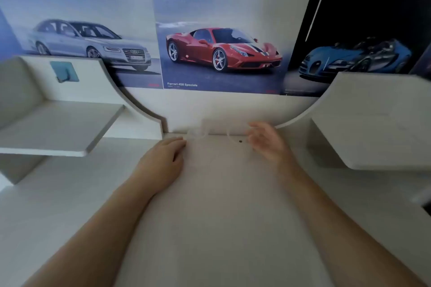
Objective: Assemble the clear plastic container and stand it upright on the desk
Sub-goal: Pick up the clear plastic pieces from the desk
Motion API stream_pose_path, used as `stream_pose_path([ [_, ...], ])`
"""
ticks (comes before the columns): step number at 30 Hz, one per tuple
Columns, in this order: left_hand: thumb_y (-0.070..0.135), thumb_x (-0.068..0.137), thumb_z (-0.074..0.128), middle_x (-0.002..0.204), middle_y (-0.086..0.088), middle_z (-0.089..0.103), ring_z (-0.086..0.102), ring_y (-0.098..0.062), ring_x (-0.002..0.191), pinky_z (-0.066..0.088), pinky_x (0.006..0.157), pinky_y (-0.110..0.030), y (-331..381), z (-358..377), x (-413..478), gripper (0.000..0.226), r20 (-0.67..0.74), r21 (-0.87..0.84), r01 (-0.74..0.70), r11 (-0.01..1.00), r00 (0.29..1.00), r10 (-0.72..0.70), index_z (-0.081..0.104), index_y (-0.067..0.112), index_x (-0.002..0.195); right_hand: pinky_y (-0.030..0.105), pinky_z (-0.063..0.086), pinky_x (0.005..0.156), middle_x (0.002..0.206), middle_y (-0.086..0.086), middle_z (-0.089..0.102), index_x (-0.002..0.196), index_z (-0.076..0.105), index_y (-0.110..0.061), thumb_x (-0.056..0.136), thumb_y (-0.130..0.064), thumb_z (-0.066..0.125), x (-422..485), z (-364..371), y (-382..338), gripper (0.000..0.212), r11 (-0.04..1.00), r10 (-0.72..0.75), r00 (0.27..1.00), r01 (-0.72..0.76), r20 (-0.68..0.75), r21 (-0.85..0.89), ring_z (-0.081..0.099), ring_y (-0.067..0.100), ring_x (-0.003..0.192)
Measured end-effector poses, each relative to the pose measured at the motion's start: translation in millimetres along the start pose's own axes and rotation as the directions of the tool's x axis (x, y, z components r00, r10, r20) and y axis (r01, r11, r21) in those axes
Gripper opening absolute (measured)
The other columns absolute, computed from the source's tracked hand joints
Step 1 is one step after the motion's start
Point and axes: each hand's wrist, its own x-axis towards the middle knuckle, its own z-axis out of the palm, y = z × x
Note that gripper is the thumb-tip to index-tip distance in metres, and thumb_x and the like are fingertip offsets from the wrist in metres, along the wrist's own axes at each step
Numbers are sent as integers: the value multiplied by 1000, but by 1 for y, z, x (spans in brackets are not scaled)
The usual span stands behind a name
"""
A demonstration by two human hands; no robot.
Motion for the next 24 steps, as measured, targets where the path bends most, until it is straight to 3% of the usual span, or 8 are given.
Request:
stream_pose_path([
  [4, 23, 91, 39, 147, 13, 51, 44, -13, 135, 34, 108, -29, -1, -1, 1, 48, 6, 10, 12, 1000, 1000, -12, 56, 32, 136, 33, 52, 102, 131, 2, 67, 121, 54, -50, 65, -50, 82, 1, 3, 0, 62, 997, 28, 996, -22, 81, -79, 65, 26, 122],
  [7, 21, 90, 40, 145, 14, 53, 46, -13, 133, 36, 105, -29, 0, 0, 1, 48, 0, 3, 6, 1000, 1000, -6, 57, 32, 133, 24, 46, 98, 124, -10, 68, 127, 51, -49, 60, -51, 85, 0, 8, 2, 75, 992, 31, 994, -18, 101, -125, 65, 13, 119],
  [13, 19, 89, 43, 142, 10, 56, 48, -15, 131, 38, 105, -32, 2, -4, 1, 49, 12, -43, 66, 997, 998, -65, 57, 31, 134, 27, 45, 100, 117, -5, 73, 134, 50, -41, 71, -26, 89, 0, 12, 6, 75, 988, 19, 996, -5, 88, -156, 66, 18, 118],
  [18, 15, 84, 45, 126, 10, 66, 59, -14, 116, 44, 99, -32, 4, -9, 0, 50, -1, -219, 91, 972, 996, -94, 63, 34, 127, 39, 58, 96, 118, -4, 69, 130, 51, -41, 65, -27, 87, 3, 13, 4, 76, 998, 57, 998, -56, 26, -24, 73, 15, 108],
  [22, 16, 89, 45, 124, 7, 67, 60, -10, 111, 40, 92, -23, 4, -10, 1, 44, -57, -310, 136, 941, 985, -161, 65, 31, 125, 31, 60, 83, 118, -4, 68, 120, 50, -43, 74, -7, 89, 6, 16, 5, 70, 999, 27, 1000, -27, 3, 43, 75, 6, 89],
  [24, 16, 90, 44, 125, 9, 65, 57, -5, 110, 37, 93, -21, 6, -10, 1, 43, -80, -349, 144, 926, 980, -183, 64, 31, 126, 17, 55, 77, 114, -7, 69, 122, 50, -35, 78, 1, 86, 9, 18, 6, 67, 1000, 5, 1000, -4, -14, 31, 73, -3, 80],
])
